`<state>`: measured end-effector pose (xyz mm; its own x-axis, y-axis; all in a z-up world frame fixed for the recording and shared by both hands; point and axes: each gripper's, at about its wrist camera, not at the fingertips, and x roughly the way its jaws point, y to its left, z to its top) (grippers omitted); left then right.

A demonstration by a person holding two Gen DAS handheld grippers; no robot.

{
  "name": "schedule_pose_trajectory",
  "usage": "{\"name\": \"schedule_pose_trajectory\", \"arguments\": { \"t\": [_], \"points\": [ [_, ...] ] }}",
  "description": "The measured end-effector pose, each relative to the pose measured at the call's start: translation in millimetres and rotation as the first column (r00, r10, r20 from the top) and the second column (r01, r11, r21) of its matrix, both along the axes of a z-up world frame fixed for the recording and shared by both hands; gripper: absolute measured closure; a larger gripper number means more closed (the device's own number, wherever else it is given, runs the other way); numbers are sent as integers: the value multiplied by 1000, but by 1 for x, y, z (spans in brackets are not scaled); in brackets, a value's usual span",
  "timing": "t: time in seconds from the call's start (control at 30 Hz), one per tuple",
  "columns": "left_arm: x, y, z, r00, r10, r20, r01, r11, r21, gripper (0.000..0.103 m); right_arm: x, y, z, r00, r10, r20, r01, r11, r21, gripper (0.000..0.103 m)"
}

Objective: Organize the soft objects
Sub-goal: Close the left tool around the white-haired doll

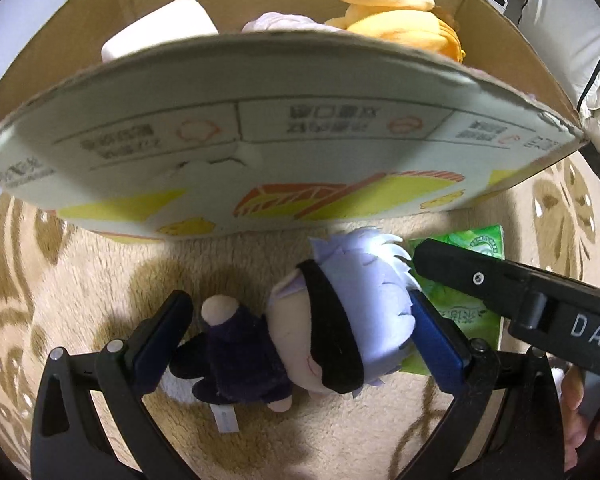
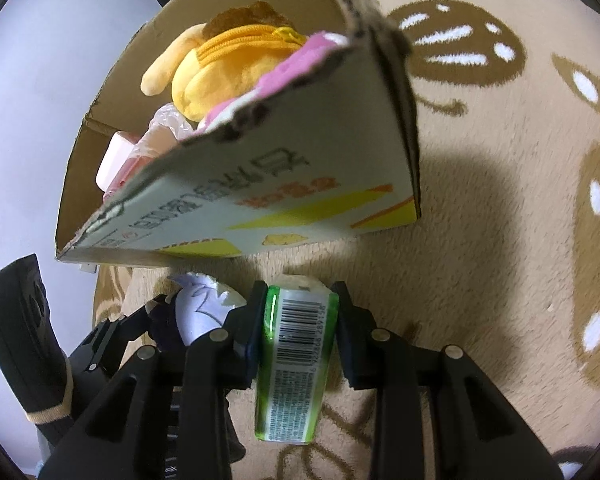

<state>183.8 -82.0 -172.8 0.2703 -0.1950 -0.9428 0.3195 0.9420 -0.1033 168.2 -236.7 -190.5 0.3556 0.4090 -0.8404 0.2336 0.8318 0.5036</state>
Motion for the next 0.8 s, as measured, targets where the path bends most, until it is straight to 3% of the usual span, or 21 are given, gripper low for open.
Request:
{"name": "schedule_pose_trajectory", "arguments": {
  "t": [0.23,0.47,0.8],
  "points": [
    [1,-2,-9,1000,-12,-16,13,999,33,0,1,11,1,1000,26,6,-26,999,-32,72],
    [-13,-2,-12,999,-37,-22,38,998,55,5,3,11,2,1000,0,-1,0,1000,-18,72],
    [-16,4,-22,999,-38,-15,39,997,71,2,0,6,-3,1000,9,-14,-9,1000,1,71]
  ]
}}
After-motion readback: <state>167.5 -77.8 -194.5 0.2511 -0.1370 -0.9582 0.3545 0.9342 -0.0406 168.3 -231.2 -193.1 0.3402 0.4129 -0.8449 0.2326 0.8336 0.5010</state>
